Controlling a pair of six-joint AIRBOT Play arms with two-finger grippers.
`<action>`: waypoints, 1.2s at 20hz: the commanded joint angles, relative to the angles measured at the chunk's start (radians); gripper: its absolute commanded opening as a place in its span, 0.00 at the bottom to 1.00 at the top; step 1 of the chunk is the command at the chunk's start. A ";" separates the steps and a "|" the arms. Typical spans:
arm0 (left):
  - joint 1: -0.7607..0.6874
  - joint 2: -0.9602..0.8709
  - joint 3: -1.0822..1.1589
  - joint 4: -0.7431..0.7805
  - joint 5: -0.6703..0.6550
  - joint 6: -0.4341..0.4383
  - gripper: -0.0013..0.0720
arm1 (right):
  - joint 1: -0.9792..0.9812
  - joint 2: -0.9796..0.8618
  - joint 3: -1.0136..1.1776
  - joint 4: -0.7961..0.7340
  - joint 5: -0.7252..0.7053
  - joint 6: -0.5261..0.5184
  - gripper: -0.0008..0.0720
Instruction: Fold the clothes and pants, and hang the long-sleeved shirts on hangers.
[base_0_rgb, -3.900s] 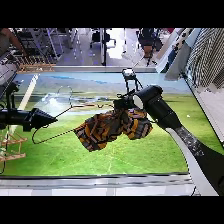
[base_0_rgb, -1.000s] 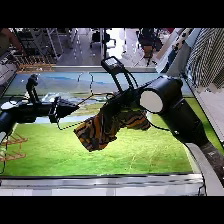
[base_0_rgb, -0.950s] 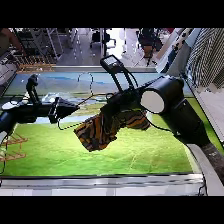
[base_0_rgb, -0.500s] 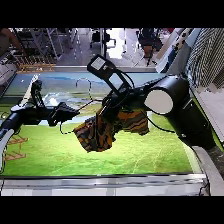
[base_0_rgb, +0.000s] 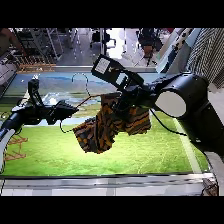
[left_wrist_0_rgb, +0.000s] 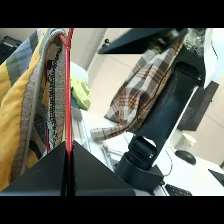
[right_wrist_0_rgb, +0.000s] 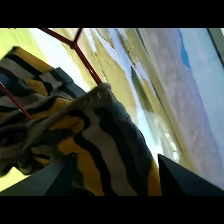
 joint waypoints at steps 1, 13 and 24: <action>0.000 0.000 0.000 -0.008 -0.002 0.000 0.03 | 0.000 -0.016 -0.003 -0.117 -0.010 -0.165 0.82; 0.010 0.001 0.000 -0.014 0.119 -0.030 0.64 | 0.001 -0.187 -0.003 -0.026 -0.111 -0.218 0.04; 0.204 0.037 0.447 0.463 0.412 -0.887 0.99 | 0.000 -0.190 -0.018 -0.140 -0.018 -0.047 0.03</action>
